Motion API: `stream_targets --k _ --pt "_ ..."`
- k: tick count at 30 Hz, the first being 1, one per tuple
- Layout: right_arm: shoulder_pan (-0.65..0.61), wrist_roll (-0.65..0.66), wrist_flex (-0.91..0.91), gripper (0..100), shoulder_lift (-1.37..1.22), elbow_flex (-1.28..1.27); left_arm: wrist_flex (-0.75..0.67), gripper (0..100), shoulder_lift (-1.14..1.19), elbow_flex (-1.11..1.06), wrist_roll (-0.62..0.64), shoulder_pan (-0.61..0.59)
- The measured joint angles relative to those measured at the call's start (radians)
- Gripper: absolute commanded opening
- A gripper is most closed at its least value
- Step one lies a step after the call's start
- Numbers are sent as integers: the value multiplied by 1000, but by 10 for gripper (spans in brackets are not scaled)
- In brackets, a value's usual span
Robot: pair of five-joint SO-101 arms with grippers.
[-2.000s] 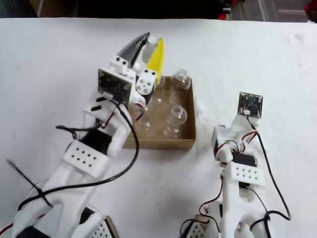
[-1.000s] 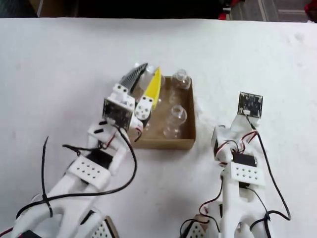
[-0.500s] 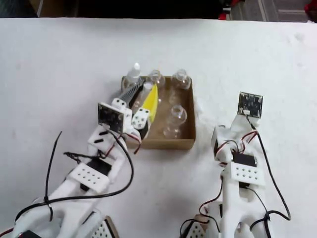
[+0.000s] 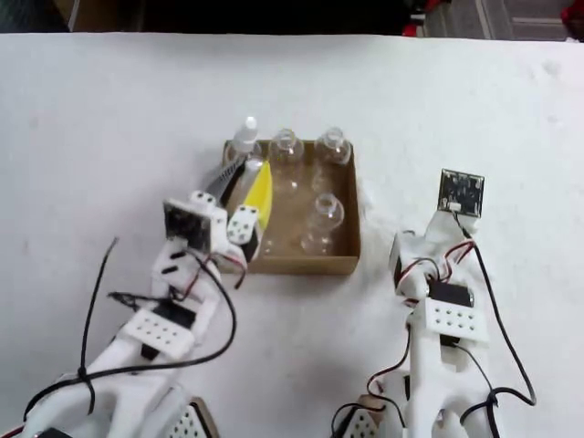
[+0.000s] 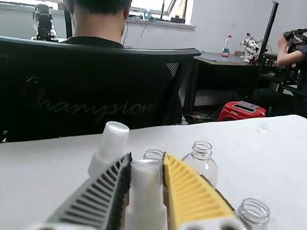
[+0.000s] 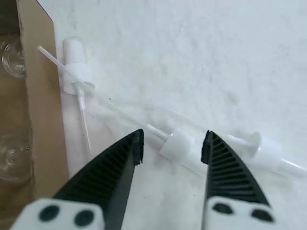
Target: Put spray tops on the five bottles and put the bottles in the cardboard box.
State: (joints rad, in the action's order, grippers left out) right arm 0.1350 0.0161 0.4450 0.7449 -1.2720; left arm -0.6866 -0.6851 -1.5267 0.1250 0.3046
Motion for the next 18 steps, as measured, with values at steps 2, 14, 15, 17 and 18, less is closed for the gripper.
stream_targets --k 2,14,15,17,18 --pt "0 0 0 180 0 0 -49 24 -11 -35 0 0" --pt "0 0 0 180 0 0 -31 188 -25 -48 52 -2" --pt "0 0 0 180 0 0 -31 203 -25 -49 83 -2" --pt "0 0 0 180 0 0 -6 192 -26 -51 117 -3" --pt "0 0 0 180 0 0 14 177 -26 -51 118 -3"
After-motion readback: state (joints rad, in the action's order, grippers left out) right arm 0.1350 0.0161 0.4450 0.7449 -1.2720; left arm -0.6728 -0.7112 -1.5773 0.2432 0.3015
